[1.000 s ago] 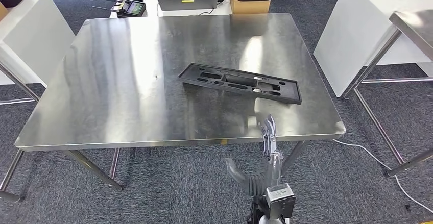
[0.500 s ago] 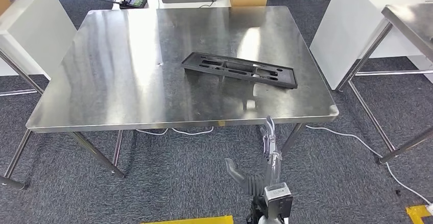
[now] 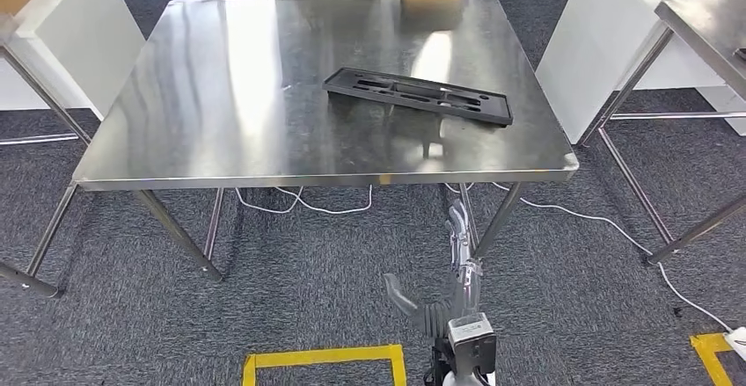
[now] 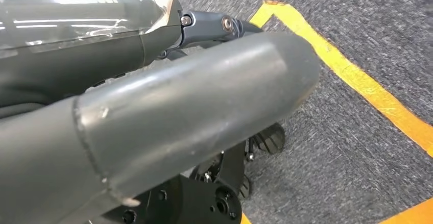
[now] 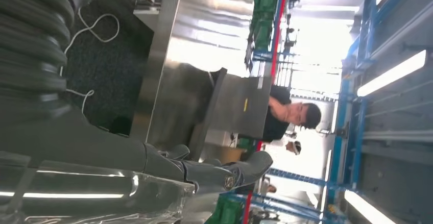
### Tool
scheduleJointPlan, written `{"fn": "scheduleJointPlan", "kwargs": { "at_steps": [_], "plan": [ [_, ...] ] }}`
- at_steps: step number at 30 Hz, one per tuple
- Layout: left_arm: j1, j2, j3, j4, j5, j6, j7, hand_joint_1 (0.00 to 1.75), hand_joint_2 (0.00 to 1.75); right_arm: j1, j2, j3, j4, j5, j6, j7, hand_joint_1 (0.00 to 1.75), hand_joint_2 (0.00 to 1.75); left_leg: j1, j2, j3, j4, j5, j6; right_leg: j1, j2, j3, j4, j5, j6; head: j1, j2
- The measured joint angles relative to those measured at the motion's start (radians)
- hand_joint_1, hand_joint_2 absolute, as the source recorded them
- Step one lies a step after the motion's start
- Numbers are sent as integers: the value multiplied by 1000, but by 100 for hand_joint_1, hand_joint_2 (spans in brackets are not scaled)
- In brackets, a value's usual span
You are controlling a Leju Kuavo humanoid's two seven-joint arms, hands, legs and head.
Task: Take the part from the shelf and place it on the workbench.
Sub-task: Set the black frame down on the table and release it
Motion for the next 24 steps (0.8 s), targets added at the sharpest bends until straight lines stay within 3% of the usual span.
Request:
{"fn": "scheduleJointPlan", "kwargs": {
  "at_steps": [2,4,6,7,9,10,11,13,14,15,16,17,18,19,21,22,23,24],
  "plan": [
    [0,-2,0,0,-2,2,1,0,0,-8,0,-3,20,2,8,15,0,175,-5,7,-20,-5,19,29,-1,1,-14,11,-6,9,0,0],
    [-1,-3,0,0,-2,4,4,0,0,-32,0,-15,73,1,19,47,0,175,-7,16,-47,-9,44,54,-1,4,-47,80,-72,-3,3,0],
    [-1,-4,-1,0,-3,6,6,0,0,-79,-1,-38,173,14,8,88,0,175,-11,21,-78,-9,69,65,-1,5,-84,202,-155,-13,8,0],
    [-1,-5,-1,0,-3,7,7,0,0,-115,-3,-57,255,23,-11,116,0,175,-14,24,-95,-8,83,66,-1,6,-91,256,-174,-10,8,0],
    [-2,-5,-1,0,-8,7,10,0,0,-205,-13,-109,468,31,-69,211,0,175,-18,29,-125,-6,110,66,0,6,-62,282,-155,8,8,0],
    [-4,-6,-2,0,-13,7,13,0,0,-250,-23,-141,583,27,-104,285,0,175,-21,29,-139,-6,124,66,2,6,-22,247,-134,14,8,0],
    [-5,-6,-5,0,-19,7,18,0,0,-288,-35,-178,692,23,-136,382,0,175,-22,28,-150,-5,138,65,6,6,34,183,-122,12,8,0],
    [-7,-8,-11,0,-30,12,29,0,0,-328,-63,-244,867,33,-183,575,0,175,-26,22,-167,-4,162,58,18,3,140,31,-132,-7,9,0],
    [-7,-9,-14,0,-33,16,35,0,0,-332,-76,-266,938,45,-195,654,0,175,-25,20,-171,-5,174,53,25,2,170,-20,-143,-18,10,0],
    [-6,-10,-15,0,-36,21,39,0,0,-326,-87,-280,994,54,-202,711,0,175,-24,20,-173,-8,184,46,29,1,179,-46,-147,-24,10,0],
    [-4,-10,-15,0,-37,27,41,0,0,-316,-94,-291,1045,61,-211,756,0,175,-21,21,-176,-12,193,38,24,1,175,-51,-139,-29,11,0],
    [-3,-10,-16,0,-39,31,42,0,0,-304,-98,-300,1089,67,-224,797,0,175,-18,20,-180,-11,189,31,20,0,168,-53,-128,-34,11,0],
    [-2,-11,-16,0,-40,35,41,0,0,-291,-100,-308,1127,78,-241,841,0,175,-16,18,-189,5,164,25,13,-1,160,-56,-115,-41,10,0],
    [-1,-10,-17,0,-41,37,41,0,0,-277,-101,-312,1160,96,-258,889,0,175,-13,16,-201,40,117,18,5,-3,149,-58,-101,-47,9,0],
    [-1,-10,-17,0,-42,39,41,0,0,-249,-105,-312,1213,142,-282,981,0,175,-7,13,-229,161,4,3,4,-7,121,-57,-77,-54,6,0],
    [0,-10,-18,0,-42,39,41,0,0,-236,-107,-309,1233,164,-288,1009,0,175,-4,12,-237,224,-27,-5,3,-8,108,-55,-66,-53,5,0],
    [0,-9,-18,0,-42,40,42,0,0,-223,-109,-306,1251,181,-291,1025,0,175,1,12,-234,268,-31,-13,2,-10,93,-51,-55,-49,6,0],
    [0,-9,-18,0,-43,41,43,0,0,-213,-110,-303,1264,193,-293,1032,0,175,8,12,-216,283,-11,-20,-1,-11,76,-43,-45,-44,5,0]
  ]
}}
